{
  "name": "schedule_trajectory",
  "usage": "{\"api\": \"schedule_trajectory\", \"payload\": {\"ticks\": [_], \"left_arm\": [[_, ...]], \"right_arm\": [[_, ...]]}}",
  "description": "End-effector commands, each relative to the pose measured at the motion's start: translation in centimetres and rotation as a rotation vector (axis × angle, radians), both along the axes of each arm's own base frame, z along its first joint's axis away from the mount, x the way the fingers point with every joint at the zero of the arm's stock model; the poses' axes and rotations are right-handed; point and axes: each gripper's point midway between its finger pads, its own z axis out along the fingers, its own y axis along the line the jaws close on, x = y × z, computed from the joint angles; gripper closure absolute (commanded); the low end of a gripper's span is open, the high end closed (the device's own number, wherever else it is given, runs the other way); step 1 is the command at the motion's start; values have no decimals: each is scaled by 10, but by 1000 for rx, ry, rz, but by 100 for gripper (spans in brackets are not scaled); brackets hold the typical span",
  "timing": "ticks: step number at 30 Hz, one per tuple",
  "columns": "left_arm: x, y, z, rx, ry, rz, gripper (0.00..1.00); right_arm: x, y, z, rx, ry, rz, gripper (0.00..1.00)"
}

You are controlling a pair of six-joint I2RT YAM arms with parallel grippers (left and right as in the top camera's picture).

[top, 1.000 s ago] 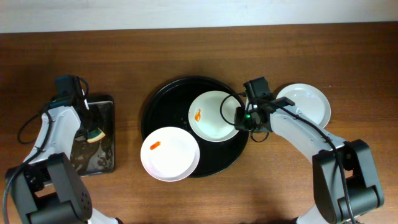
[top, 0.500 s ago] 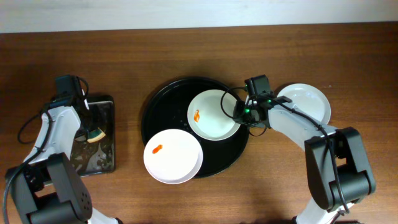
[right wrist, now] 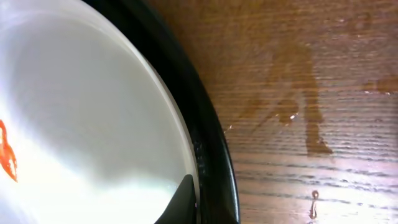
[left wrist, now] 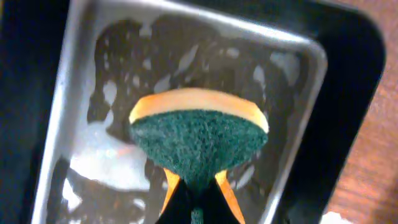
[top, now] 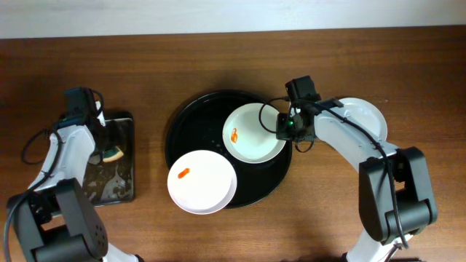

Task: Clean dirty plates on tray and stack at the side
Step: 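Grip the right plate rim with the right gripper and drag it to tray center, then scrub the held plate with the sponge in the left gripper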

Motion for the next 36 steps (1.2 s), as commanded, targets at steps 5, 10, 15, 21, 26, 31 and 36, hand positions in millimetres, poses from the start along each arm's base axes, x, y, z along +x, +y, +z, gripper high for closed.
{"api": "schedule_trajectory", "payload": {"ticks": [5, 10, 15, 21, 26, 31, 36], "left_arm": [[-16, -5, -63, -33, 101, -28, 100], [-38, -16, -95, -97, 220, -11, 100], [6, -11, 3, -77, 41, -27, 100], [5, -13, 54, -51, -69, -37, 100], [24, -79, 71, -372, -174, -188, 100], [63, -227, 109, -535, -349, -485, 100], [56, -338, 52, -582, -240, -559, 100]], "right_arm": [[6, -6, 9, -39, -27, 22, 96], [5, -6, 9, -39, -26, 23, 96], [4, -6, 8, -40, -22, 23, 96], [4, -6, 8, -40, -19, 23, 96], [4, -6, 8, -37, -18, 24, 96], [3, -6, 8, -37, -15, 24, 96], [3, -6, 8, -38, -15, 24, 96]]}}
